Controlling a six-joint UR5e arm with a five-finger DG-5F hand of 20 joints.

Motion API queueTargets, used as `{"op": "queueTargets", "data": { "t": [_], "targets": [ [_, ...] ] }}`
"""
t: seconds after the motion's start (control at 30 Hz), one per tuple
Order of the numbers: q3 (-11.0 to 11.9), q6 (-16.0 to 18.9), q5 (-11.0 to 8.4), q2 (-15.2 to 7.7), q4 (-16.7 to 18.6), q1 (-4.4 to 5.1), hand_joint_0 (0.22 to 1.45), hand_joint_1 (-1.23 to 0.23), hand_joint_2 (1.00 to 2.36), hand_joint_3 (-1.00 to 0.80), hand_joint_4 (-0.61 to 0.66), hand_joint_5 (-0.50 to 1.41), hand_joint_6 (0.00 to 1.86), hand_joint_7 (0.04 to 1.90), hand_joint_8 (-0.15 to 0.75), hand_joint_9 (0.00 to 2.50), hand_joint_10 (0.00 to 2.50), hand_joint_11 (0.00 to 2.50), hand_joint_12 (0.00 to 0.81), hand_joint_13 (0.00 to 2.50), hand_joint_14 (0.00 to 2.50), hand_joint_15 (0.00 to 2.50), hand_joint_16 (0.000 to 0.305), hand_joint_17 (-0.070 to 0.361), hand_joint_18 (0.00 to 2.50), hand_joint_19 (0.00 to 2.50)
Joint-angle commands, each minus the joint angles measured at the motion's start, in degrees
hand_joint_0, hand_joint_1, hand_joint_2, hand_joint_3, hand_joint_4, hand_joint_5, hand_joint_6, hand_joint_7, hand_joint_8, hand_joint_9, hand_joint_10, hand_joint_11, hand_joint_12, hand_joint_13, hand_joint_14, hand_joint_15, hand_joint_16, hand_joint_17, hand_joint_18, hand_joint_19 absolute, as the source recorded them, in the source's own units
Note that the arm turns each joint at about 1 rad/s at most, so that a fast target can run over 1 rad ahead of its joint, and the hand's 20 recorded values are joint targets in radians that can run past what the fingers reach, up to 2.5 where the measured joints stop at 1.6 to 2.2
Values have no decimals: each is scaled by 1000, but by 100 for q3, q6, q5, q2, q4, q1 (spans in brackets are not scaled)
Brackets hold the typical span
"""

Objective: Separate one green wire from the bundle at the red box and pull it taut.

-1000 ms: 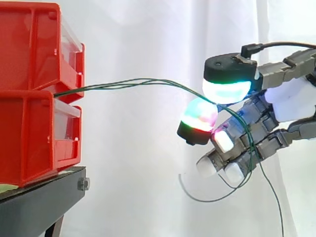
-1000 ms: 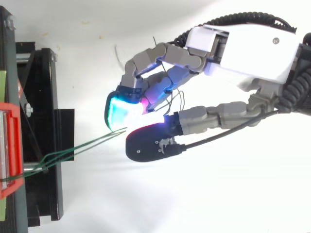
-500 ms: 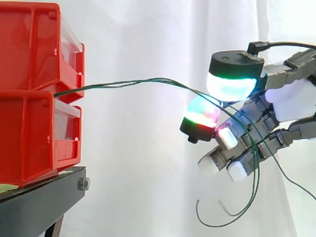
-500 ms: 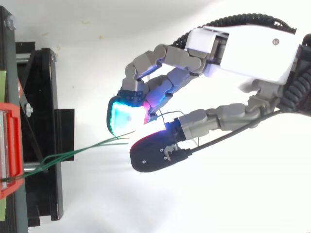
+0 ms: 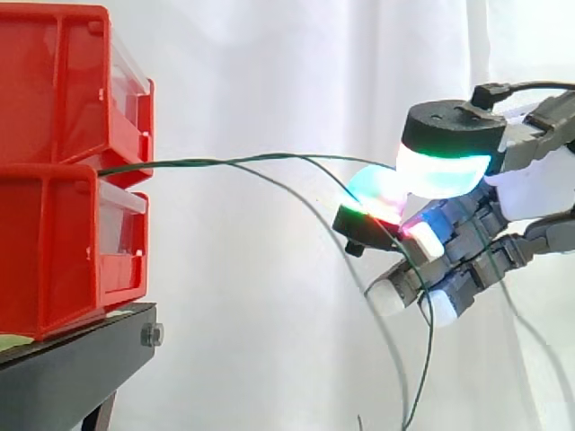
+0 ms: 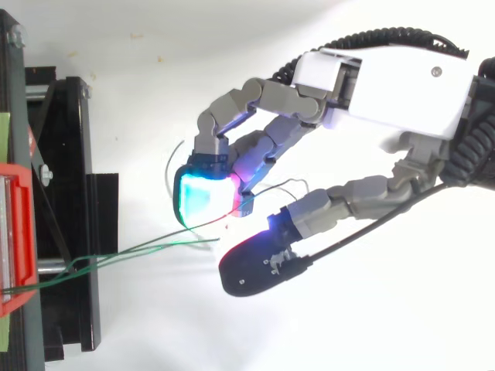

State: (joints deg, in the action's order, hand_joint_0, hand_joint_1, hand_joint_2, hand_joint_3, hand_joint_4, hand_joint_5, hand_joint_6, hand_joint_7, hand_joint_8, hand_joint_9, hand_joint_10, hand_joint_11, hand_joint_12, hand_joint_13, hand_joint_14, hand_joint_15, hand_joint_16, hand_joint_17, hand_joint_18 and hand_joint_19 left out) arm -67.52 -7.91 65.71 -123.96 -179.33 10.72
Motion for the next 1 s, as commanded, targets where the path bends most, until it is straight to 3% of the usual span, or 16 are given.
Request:
{"op": "queueTargets", "data": {
  "t": [0.0,0.2,0.43,0.57,0.97],
  "targets": [
    [2,0,3,4,3,1,681,-913,1000,-500,186,-170,931,983,319,1000,22,744,369,793,14,373,52,116,806,440],
    [-7,18,3,4,3,1,503,-777,1000,-500,219,-169,878,956,335,1023,19,727,394,811,15,378,58,130,839,459],
    [2,18,3,-5,12,9,545,-630,1000,-500,197,-165,851,966,325,1018,21,717,385,809,14,383,56,126,821,481],
    [2,18,-5,4,21,9,615,-687,1007,-427,184,-163,869,1019,324,1020,22,705,378,806,14,386,54,121,809,494],
    [-7,18,-5,-5,21,9,639,-770,1022,-184,86,-149,912,1121,327,1053,23,744,373,829,14,392,53,119,828,484]
  ]
}}
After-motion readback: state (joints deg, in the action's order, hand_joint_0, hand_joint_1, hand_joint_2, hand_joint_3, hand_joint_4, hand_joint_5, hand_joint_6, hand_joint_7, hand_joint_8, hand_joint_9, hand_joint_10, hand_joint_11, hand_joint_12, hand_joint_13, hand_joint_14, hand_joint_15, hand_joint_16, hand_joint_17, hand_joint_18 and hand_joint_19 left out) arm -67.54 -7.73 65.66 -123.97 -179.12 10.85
